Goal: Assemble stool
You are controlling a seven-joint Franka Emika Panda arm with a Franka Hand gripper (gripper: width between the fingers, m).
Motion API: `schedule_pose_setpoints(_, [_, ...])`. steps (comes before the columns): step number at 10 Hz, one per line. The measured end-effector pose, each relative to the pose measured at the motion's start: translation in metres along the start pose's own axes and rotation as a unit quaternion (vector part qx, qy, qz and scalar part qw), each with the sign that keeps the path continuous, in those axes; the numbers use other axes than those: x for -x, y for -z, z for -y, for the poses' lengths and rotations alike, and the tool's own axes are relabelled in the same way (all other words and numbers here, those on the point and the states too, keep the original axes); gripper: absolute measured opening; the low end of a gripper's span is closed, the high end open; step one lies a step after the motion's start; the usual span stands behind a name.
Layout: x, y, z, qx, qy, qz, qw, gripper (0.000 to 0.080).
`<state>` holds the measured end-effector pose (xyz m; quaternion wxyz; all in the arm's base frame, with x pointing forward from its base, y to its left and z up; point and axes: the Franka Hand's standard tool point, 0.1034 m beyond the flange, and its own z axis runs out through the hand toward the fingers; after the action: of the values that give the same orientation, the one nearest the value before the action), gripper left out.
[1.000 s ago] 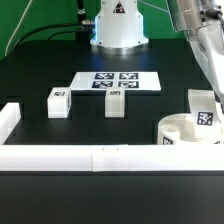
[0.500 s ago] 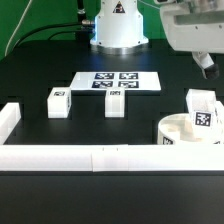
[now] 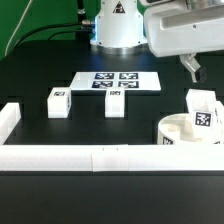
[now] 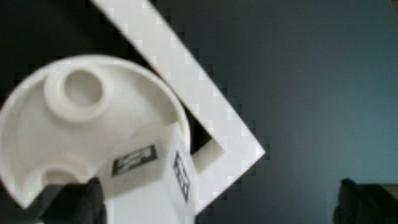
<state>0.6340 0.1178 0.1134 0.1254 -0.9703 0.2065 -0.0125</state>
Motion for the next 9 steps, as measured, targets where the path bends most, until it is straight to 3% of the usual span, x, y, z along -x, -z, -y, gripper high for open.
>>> schedule_pose_setpoints(2, [0.003, -0.002, 0.011, 0.032, 0.156, -0.007, 0.987, 0.0649])
schedule_pose_setpoints(5, [0.001, -0.002, 0.008, 0.034, 0.266, -0.004, 0.963, 0.0649])
schedule_pose_setpoints(6, [0.000, -0.002, 0.007, 0.034, 0.325, -0.002, 0.945, 0.0649])
schedule_pose_setpoints(8, [-0.003, -0.003, -0.001, 0.067, 0.505, 0.014, 0.861, 0.0649])
schedule_pose_setpoints(9, [-0.003, -0.009, -0.005, 0.075, 0.562, 0.023, 0.823, 0.0649])
